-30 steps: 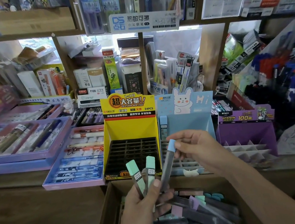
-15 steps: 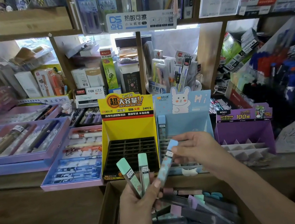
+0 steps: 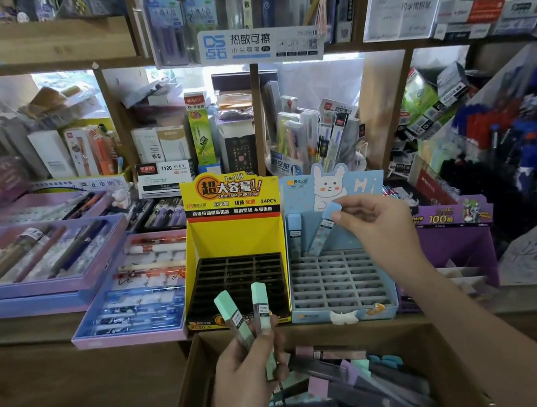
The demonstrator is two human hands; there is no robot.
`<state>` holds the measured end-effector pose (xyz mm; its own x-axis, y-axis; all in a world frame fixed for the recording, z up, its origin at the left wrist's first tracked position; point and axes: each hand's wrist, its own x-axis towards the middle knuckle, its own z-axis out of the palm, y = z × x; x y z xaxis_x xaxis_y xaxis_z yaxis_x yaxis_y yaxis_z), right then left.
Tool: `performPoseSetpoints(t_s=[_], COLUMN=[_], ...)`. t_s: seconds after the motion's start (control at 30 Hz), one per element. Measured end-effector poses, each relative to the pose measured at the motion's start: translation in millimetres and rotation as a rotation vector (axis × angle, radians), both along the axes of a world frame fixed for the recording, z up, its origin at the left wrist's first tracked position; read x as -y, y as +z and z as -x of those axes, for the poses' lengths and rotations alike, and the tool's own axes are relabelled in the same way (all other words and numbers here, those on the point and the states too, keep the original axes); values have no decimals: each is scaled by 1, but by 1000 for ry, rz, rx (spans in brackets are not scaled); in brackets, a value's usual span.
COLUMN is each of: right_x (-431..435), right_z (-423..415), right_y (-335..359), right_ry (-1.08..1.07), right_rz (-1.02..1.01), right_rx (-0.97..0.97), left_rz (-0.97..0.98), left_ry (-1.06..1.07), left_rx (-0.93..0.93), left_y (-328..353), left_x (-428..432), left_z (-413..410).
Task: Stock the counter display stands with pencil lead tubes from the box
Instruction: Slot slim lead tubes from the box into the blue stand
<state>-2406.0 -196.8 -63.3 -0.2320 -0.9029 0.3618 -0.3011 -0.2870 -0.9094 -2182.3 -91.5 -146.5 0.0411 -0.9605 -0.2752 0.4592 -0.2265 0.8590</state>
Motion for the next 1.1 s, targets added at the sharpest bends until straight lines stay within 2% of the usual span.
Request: performPoseSetpoints(t_s=[0.47, 0.8, 1.0, 1.1], right_x=[15, 15, 10, 1], right_z=[-12, -21, -20, -24], right_y=[-15, -16, -16, -19], right_ry=[7, -78, -63, -53], right_rz=[12, 79, 31, -5], right_rx=[-257, -759, -690, -483], left_rz=[-8, -13, -19, -22], left_ry=[-5, 19, 36, 24], left_rx=[1, -14, -18, -32], left_y=[2, 7, 10, 10], left_x=[-1, -5, -7, -8], left_z=[-2, 0, 2, 2])
